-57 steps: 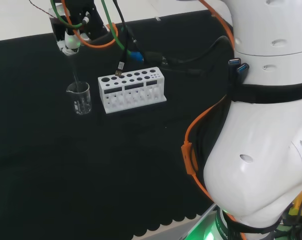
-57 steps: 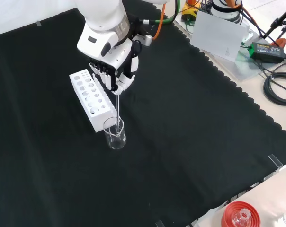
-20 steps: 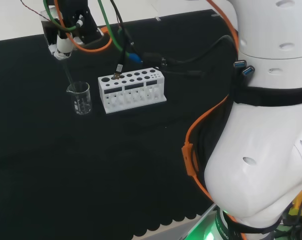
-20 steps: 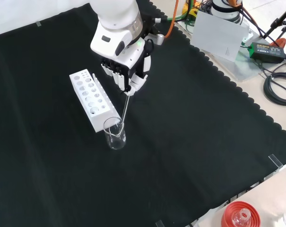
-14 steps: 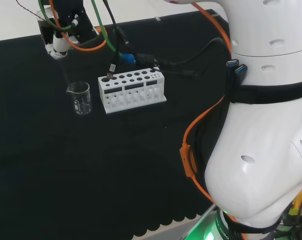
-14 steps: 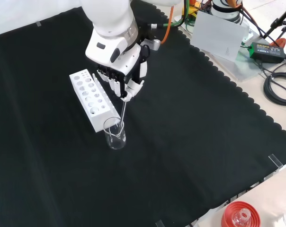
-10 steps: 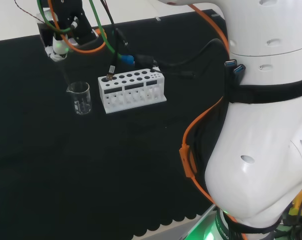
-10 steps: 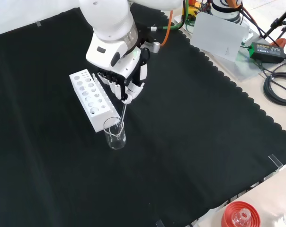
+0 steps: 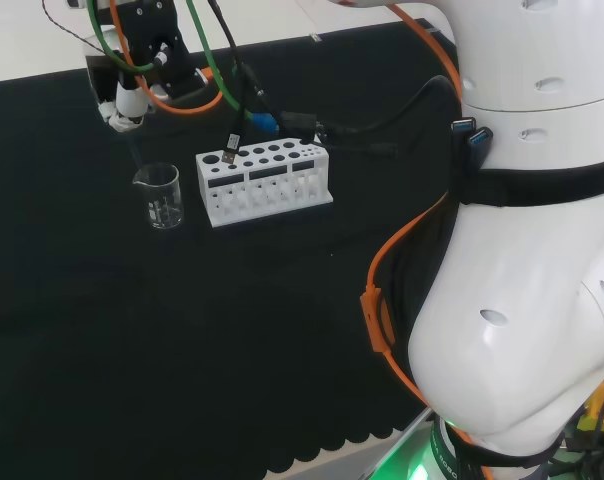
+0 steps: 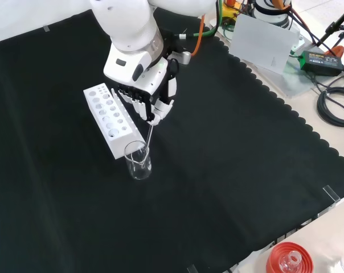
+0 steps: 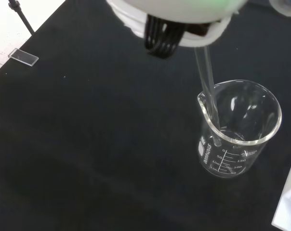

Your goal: Stir in the beaker to the left of the white test tube rack with the glass rod.

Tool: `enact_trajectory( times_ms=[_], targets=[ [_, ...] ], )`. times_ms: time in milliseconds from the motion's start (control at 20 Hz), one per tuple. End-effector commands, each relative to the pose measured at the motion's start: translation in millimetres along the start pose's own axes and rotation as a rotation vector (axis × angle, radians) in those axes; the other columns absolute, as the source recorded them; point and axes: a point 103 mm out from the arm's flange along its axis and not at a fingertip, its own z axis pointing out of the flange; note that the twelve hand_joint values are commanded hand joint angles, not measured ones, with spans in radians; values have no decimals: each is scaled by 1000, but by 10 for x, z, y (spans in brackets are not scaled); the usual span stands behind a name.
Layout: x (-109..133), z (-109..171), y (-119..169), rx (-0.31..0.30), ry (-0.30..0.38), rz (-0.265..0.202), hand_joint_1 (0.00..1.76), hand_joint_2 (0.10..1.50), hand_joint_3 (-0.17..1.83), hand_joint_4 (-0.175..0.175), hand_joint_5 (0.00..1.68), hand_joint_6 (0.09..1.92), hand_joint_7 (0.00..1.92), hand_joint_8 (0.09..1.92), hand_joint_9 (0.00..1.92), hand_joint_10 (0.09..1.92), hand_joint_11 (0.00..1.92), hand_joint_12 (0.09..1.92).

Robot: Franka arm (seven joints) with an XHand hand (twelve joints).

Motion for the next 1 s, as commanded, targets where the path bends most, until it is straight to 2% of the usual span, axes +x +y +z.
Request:
enact_trajectory(
  times_ms=[50,300,450,650,1000],
  targets=[
    [-134,-39,62,-2,13,14,1329,703,565,-175,1202,521,1387,661,1765,298,1558,646],
    [-403,-50,114,2,8,16,1328,703,565,-175,1201,522,1386,662,1765,298,1558,646],
    [-414,-48,79,-1,-15,22,1328,704,564,-175,1201,523,1386,663,1765,298,1558,647],
    [-489,-47,48,-1,-12,22,1328,704,564,-175,1200,524,1385,664,1764,298,1558,647],
    [-543,-37,5,17,-19,63,1328,705,563,-175,1199,525,1385,665,1763,299,1558,647]
  ],
)
